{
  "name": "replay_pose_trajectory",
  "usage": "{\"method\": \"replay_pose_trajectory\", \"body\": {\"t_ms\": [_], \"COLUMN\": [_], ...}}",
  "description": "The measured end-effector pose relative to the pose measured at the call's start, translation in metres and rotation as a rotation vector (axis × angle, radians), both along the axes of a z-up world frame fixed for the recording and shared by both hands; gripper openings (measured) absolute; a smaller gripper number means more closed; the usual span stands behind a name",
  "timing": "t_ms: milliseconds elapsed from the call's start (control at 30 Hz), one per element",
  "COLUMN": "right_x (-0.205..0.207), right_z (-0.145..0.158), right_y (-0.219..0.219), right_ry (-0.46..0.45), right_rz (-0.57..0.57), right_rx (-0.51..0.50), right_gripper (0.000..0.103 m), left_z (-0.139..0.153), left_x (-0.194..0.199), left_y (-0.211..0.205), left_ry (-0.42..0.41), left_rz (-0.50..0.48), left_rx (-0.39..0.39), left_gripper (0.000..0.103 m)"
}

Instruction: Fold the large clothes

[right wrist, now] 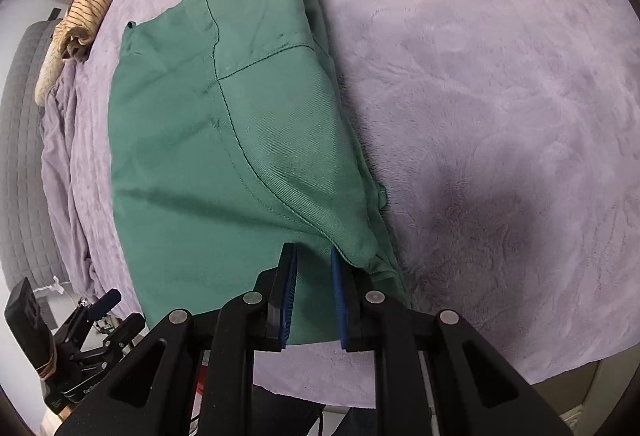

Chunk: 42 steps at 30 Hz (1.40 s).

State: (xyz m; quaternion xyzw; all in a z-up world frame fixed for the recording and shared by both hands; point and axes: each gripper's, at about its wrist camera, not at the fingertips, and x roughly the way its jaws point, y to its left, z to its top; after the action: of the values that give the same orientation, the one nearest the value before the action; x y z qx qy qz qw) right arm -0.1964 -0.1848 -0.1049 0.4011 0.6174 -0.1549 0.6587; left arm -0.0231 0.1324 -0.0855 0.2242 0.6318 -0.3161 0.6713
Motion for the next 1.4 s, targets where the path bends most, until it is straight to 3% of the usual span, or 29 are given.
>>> {"method": "replay_pose_trajectory", "body": {"t_ms": [167, 433, 500, 600, 633, 700, 733, 867, 967, 1067, 1167, 1400], "right_x": [0.002, 0.001, 0.001, 0.0, 0.002, 0.006, 0.008, 0.026, 0.037, 0.047, 0.05, 0.052], "right_z": [0.009, 0.029, 0.035, 0.045, 0.049, 0.056, 0.06, 0.078, 0.092, 0.107, 0.117, 0.124], "right_y": [0.008, 0.006, 0.005, 0.003, 0.004, 0.004, 0.005, 0.01, 0.015, 0.023, 0.023, 0.021], "right_ry": [-0.01, -0.035, -0.038, -0.041, -0.041, -0.049, -0.054, -0.054, -0.049, -0.044, -0.06, -0.024], "right_rz": [0.054, 0.048, 0.05, 0.055, 0.058, 0.066, 0.071, 0.117, 0.151, 0.19, 0.187, 0.158], "right_rx": [-0.001, -0.005, -0.019, -0.045, -0.056, -0.077, -0.091, -0.167, -0.228, -0.332, -0.365, -0.378], "right_gripper": [0.021, 0.021, 0.021, 0.023, 0.027, 0.06, 0.065, 0.066, 0.084, 0.087, 0.103, 0.103], "left_z": [0.007, 0.014, 0.017, 0.026, 0.029, 0.036, 0.04, 0.05, 0.055, 0.063, 0.07, 0.077], "left_x": [0.007, 0.011, 0.011, 0.013, 0.014, 0.017, 0.019, 0.028, 0.035, 0.039, 0.04, 0.036], "left_y": [-0.004, -0.012, -0.012, -0.015, -0.016, -0.02, -0.022, -0.029, -0.034, -0.037, -0.04, -0.049], "left_ry": [-0.013, -0.037, -0.045, -0.085, -0.092, -0.107, -0.111, -0.087, -0.116, -0.147, -0.169, -0.199], "left_rz": [0.017, 0.017, 0.022, 0.028, 0.029, 0.031, 0.033, 0.075, 0.115, 0.137, 0.148, 0.138], "left_rx": [0.005, 0.01, -0.003, -0.022, -0.028, -0.038, -0.043, -0.069, -0.034, -0.03, -0.029, -0.003], "left_gripper": [0.081, 0.081, 0.099, 0.103, 0.103, 0.103, 0.103, 0.103, 0.103, 0.103, 0.103, 0.103]}}
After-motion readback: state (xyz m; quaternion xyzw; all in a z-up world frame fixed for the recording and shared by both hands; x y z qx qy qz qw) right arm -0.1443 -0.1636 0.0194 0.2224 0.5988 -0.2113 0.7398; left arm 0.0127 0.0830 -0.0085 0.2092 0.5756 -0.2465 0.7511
